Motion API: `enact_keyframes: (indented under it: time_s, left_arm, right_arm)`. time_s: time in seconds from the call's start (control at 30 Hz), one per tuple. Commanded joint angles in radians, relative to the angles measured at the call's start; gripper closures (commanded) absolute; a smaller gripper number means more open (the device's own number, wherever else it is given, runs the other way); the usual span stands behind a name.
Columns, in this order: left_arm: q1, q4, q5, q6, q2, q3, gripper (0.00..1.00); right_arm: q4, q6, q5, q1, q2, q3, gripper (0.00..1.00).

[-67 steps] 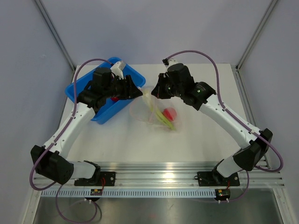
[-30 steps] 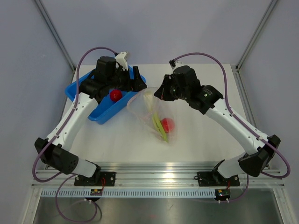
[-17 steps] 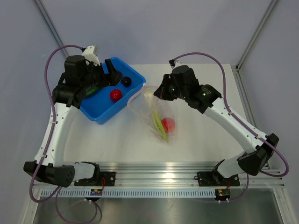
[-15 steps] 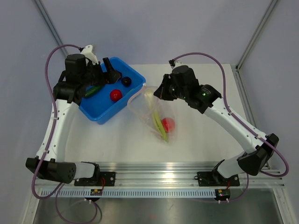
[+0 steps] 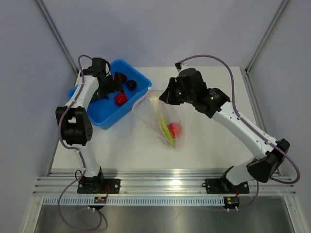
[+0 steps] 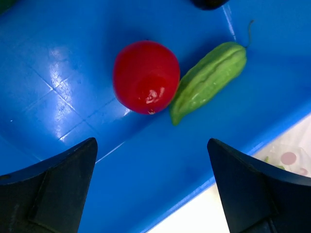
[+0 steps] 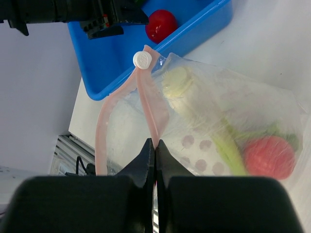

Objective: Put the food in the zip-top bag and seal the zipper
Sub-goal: Pick up the fake fruit from the bin.

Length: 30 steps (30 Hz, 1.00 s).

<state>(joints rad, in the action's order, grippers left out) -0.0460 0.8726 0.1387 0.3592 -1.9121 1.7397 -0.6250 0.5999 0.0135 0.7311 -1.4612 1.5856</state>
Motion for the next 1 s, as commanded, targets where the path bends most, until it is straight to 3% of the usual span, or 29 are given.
enact_keyframes:
  time_s: [0.0, 0.33, 0.97]
  left_arm:
    - [-0.002, -0.021, -0.039, 0.014, -0.043, 0.096, 0.01]
    - [-0.002, -0.023, -0.071, 0.001, -0.218, 0.176, 0.01]
    - [-0.012, -0.040, -0.076, -0.003, -0.281, 0.123, 0.09]
  right_arm:
    - [0.042, -0.012, 0.025, -0.004, -0.016, 0.047, 1.00]
    - [0.027, -0.012, 0.060, -0.004, -0.065, 0.082, 1.00]
    - [0.036, -0.008, 0.071, -0.004, -0.093, 0.094, 1.00]
